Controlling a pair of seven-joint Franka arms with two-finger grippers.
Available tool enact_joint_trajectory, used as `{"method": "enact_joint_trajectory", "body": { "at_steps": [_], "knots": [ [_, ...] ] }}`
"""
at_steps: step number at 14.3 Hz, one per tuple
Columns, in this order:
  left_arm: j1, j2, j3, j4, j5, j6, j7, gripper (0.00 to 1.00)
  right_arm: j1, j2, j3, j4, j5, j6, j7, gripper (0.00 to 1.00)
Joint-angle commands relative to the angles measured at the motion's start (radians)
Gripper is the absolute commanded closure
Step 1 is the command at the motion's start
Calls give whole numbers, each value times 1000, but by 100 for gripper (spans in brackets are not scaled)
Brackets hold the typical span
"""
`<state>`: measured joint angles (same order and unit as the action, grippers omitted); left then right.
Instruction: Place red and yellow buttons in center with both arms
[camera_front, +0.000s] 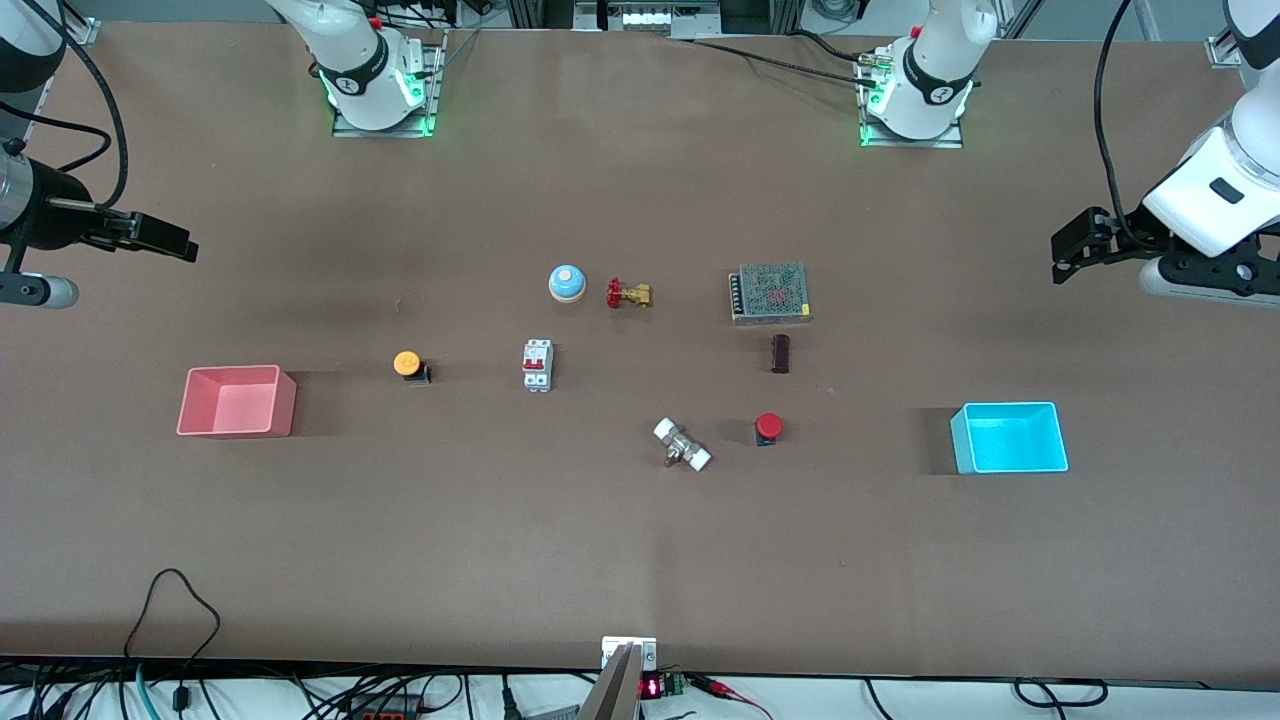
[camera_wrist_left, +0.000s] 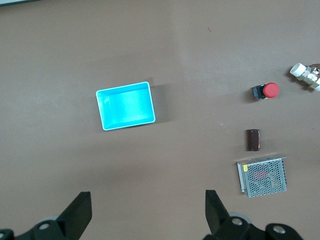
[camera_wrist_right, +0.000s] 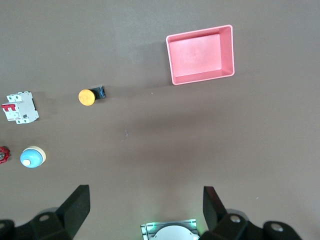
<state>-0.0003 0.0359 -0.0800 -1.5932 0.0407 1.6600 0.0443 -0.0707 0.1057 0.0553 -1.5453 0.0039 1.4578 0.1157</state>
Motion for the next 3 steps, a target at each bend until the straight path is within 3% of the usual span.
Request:
{"method": "enact_joint_trajectory", "body": {
  "at_steps": [1, 3],
  "knots": [
    [13, -8, -9, -4, -13, -8, -4, 0, 2, -1, -5, 5, 10, 1, -15, 0],
    [13, -8, -9, -4, -13, -8, -4, 0, 2, -1, -6, 5, 8, 1, -15, 0]
  ]
}}
